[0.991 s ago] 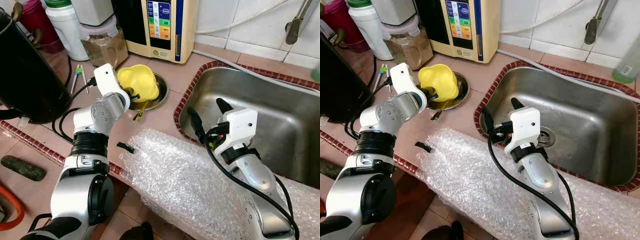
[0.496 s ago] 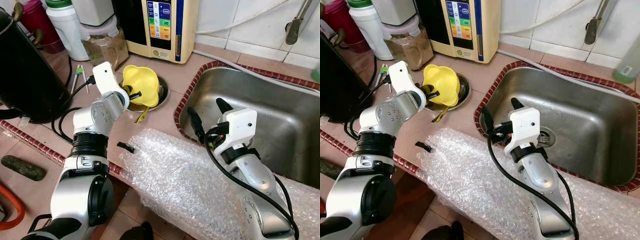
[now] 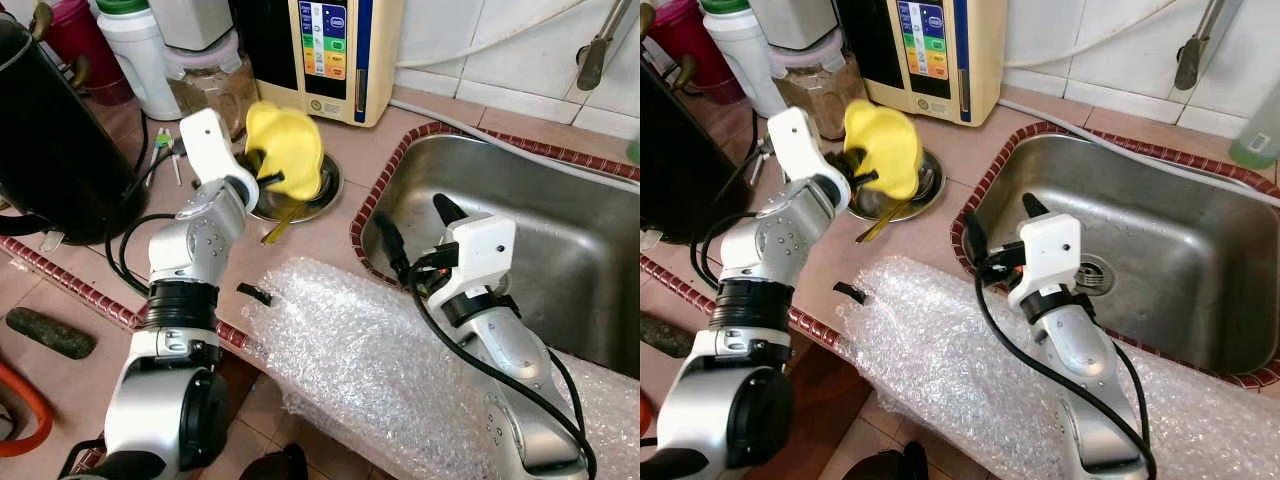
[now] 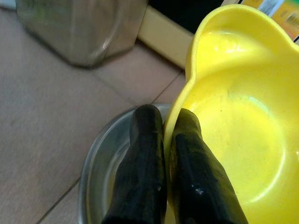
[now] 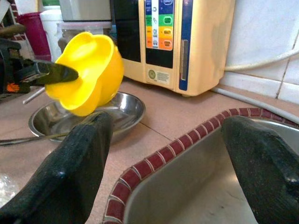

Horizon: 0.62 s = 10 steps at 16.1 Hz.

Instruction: Kitchen organization

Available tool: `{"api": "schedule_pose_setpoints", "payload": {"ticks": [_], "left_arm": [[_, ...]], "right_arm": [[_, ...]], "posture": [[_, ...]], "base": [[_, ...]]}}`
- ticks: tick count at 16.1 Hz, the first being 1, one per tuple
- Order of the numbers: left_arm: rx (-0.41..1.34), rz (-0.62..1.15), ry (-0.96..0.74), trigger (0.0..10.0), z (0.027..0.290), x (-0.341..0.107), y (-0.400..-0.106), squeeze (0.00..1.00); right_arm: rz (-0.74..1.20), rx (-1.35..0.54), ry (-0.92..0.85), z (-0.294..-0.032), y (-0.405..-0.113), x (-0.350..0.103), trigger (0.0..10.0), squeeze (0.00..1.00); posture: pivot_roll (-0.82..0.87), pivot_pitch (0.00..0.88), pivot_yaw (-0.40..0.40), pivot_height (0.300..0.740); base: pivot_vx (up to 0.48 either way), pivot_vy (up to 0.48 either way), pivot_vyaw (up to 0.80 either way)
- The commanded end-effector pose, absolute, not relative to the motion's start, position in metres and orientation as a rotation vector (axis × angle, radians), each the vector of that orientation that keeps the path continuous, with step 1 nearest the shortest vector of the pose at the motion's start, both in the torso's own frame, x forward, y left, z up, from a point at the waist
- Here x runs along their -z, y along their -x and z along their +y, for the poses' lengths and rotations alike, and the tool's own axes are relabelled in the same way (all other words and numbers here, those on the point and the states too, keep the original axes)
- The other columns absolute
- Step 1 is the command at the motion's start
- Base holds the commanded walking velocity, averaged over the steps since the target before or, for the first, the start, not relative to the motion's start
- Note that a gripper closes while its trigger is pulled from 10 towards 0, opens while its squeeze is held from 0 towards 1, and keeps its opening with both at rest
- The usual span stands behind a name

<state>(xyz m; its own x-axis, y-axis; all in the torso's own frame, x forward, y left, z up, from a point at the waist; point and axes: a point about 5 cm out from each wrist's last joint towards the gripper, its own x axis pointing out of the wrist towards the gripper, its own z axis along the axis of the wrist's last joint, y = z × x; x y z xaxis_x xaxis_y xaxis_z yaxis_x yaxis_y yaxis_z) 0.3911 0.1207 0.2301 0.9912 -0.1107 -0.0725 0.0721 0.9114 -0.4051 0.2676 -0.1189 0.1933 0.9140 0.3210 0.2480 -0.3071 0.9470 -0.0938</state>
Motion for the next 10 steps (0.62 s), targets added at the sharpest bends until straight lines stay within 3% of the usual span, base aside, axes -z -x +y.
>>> {"api": "schedule_pose_setpoints", "payload": {"ticks": [1, 4, 7, 10], "left_arm": [[0.094, 0.054, 0.404, 0.0, 0.124, -0.232, -0.389, 0.00], [0.182, -0.072, 0.418, 0.0, 0.114, -0.244, -0.382, 0.00], [0.286, -0.196, 0.329, 0.0, 0.100, -0.251, -0.371, 0.00], [0.400, -0.233, 0.255, 0.0, 0.081, -0.249, -0.362, 0.00]], "right_arm": [[-0.262, -0.323, 0.051, -0.118, -0.269, -0.192, 10.0, 0.00], [-0.293, -0.274, 0.020, -0.125, -0.273, -0.198, 10.0, 0.00], [-0.345, -0.191, -0.167, -0.134, -0.284, -0.217, 10.0, 0.00], [-0.386, -0.236, -0.258, -0.126, -0.290, -0.229, 10.0, 0.00]], "posture": [[0.01, 0.165, 0.101, 0.740], [0.01, 0.134, 0.092, 0.740], [0.01, 0.111, 0.082, 0.740], [0.01, 0.097, 0.072, 0.740]], "base": [[0.000, 0.000, 0.00], [0.000, 0.000, 0.00], [0.000, 0.000, 0.00], [0.000, 0.000, 0.00]]}}
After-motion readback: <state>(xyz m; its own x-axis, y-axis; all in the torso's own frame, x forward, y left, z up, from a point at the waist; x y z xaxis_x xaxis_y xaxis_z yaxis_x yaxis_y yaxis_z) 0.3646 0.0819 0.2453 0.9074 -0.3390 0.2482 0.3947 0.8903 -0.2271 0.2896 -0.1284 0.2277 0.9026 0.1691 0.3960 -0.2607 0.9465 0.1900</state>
